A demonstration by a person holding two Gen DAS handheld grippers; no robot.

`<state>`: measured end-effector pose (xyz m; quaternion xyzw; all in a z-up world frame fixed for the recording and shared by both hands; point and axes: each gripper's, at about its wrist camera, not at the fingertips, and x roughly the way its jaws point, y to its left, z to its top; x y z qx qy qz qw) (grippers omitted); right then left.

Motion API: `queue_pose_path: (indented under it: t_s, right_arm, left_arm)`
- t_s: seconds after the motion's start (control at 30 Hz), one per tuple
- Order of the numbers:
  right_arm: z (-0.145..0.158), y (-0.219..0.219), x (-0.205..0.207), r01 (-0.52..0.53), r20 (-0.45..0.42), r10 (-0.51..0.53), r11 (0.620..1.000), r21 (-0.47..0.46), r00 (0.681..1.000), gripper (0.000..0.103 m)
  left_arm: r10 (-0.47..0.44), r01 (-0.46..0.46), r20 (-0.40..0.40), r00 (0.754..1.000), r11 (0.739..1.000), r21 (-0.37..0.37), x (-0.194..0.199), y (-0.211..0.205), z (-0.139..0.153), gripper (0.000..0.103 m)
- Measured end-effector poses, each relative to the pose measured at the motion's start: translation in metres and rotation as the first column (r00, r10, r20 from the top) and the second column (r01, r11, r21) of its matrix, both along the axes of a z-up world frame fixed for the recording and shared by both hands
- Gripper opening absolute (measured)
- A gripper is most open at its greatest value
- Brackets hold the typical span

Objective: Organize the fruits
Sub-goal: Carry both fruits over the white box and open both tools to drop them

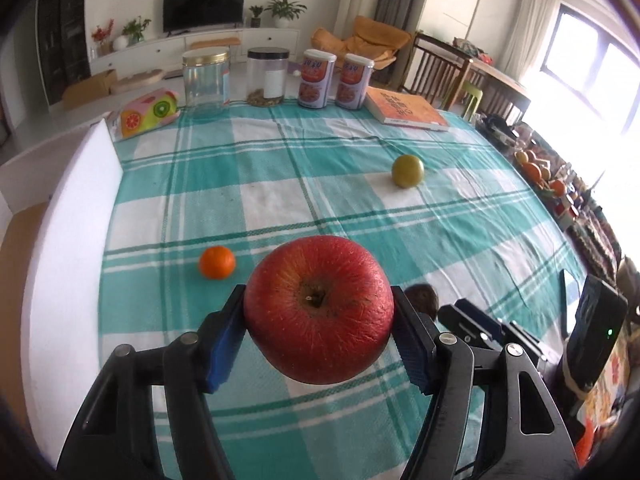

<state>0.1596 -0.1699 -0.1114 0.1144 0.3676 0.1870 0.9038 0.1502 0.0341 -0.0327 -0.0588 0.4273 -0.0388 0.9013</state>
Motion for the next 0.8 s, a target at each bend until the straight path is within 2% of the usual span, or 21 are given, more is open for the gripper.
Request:
queue_pose_path:
  t_s: [0.1,0.17,0.23,0.27,0.3,0.37,0.43,0.53,0.57,0.6,0.63,0.8]
  right_arm:
    - [-0.003,0.006,-0.001,0.0,-0.014,0.0,0.999,-0.039,1.0,0.03]
    - [-0.003,0.001,-0.001,0.024,-0.015,-0.025,0.999,-0.034,1.0,0.032]
    - [-0.002,-0.009,0.0,0.076,-0.018,-0.077,0.997,-0.024,0.997,0.058]
    - [-0.001,-0.012,0.002,0.1,-0.016,-0.1,0.995,-0.026,0.995,0.077]
    - [0.0,-0.011,0.007,0.099,-0.016,-0.1,0.994,-0.042,0.995,0.085]
    - [0.003,0.004,0.025,0.045,-0.032,-0.049,0.992,-0.114,0.998,0.085]
    - [0.0,0.025,0.048,-0.035,-0.087,0.02,0.984,-0.172,0.996,0.085]
    - [-0.017,0.05,0.077,-0.063,-0.176,0.011,0.954,-0.293,0.984,0.084]
    - [-0.025,0.052,0.082,-0.061,-0.206,-0.005,0.948,-0.312,0.978,0.072]
    - [-0.026,0.053,0.081,-0.04,-0.187,-0.026,0.939,-0.34,0.982,0.056]
    - [-0.027,0.053,0.081,-0.042,-0.187,-0.023,0.941,-0.337,0.982,0.047]
    - [-0.025,0.04,0.075,-0.026,-0.214,-0.038,0.958,-0.286,0.976,0.047]
  left_arm:
    - [0.002,-0.004,0.027,1.0,0.998,0.066,-0.016,-0.002,-0.001,0.07]
    - [0.024,-0.025,0.033,0.999,0.998,0.061,-0.024,0.005,-0.003,0.07]
    - [0.036,-0.038,0.03,0.999,0.998,0.054,-0.032,0.012,-0.006,0.07]
    - [0.037,-0.039,0.027,0.999,0.998,0.058,-0.035,0.014,-0.008,0.07]
    - [0.036,-0.038,0.025,0.999,0.997,0.066,-0.037,0.015,-0.01,0.07]
    - [0.041,-0.042,0.026,0.999,0.996,0.077,-0.041,0.017,-0.011,0.07]
    - [0.053,-0.055,0.031,0.998,0.995,0.079,-0.043,0.019,-0.01,0.07]
    - [0.073,-0.078,0.054,0.996,0.992,0.098,-0.047,0.022,-0.003,0.07]
    - [0.081,-0.088,0.062,0.995,0.991,0.106,-0.049,0.024,0.0,0.07]
    - [0.089,-0.097,0.071,0.994,0.989,0.114,-0.051,0.027,0.003,0.07]
    - [0.097,-0.106,0.076,0.992,0.987,0.12,-0.052,0.03,0.005,0.07]
    - [0.122,-0.133,0.091,0.988,0.983,0.128,-0.054,0.04,0.011,0.07]
